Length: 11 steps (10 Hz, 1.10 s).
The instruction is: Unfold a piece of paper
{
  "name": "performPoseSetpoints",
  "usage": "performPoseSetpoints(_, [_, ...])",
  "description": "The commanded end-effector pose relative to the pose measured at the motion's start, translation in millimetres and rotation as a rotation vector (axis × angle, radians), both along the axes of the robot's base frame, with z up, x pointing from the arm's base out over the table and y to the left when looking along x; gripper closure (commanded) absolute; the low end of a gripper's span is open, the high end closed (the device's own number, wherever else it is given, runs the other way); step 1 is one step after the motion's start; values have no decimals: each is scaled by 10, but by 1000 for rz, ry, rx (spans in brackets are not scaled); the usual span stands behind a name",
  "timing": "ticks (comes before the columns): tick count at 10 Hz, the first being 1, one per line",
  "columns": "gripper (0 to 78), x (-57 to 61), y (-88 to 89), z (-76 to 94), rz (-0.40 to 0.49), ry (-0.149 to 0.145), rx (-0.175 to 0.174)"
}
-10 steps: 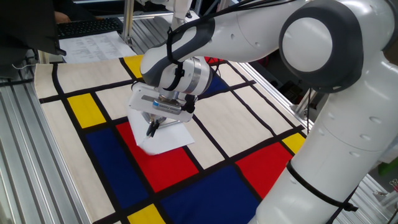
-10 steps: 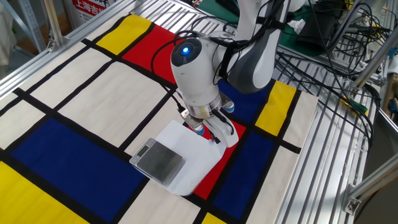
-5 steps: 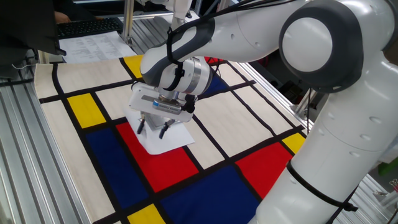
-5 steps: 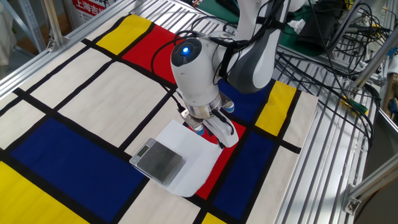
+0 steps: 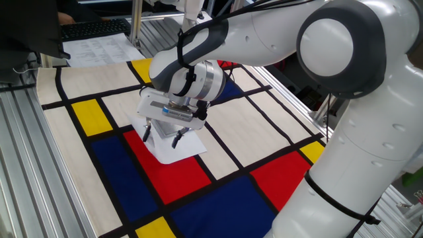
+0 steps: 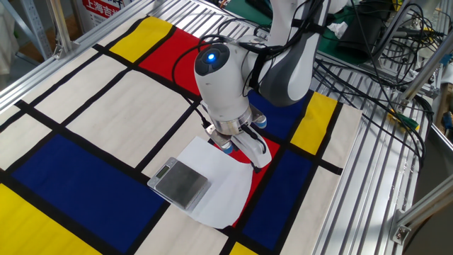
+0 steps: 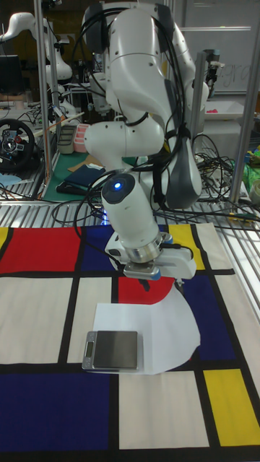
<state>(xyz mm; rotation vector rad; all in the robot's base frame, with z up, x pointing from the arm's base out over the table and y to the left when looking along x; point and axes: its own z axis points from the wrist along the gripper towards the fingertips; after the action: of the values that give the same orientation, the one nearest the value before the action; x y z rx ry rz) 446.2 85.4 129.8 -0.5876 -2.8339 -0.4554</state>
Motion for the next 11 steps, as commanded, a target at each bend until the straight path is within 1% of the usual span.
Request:
performPoseSetpoints(1, [1, 21, 1, 19, -159, 16, 142])
performPoseSetpoints(2, [1, 21, 1, 19, -164, 1, 178])
performPoseSetpoints(3, [1, 21, 1, 19, -196, -23, 277])
performPoseSetpoints(4, [1, 21, 1, 19, -192, -27, 274])
performPoseSetpoints(8, [1, 21, 1, 19, -210, -22, 289])
performPoseSetpoints(11, [1, 21, 1, 19, -209, -21, 282])
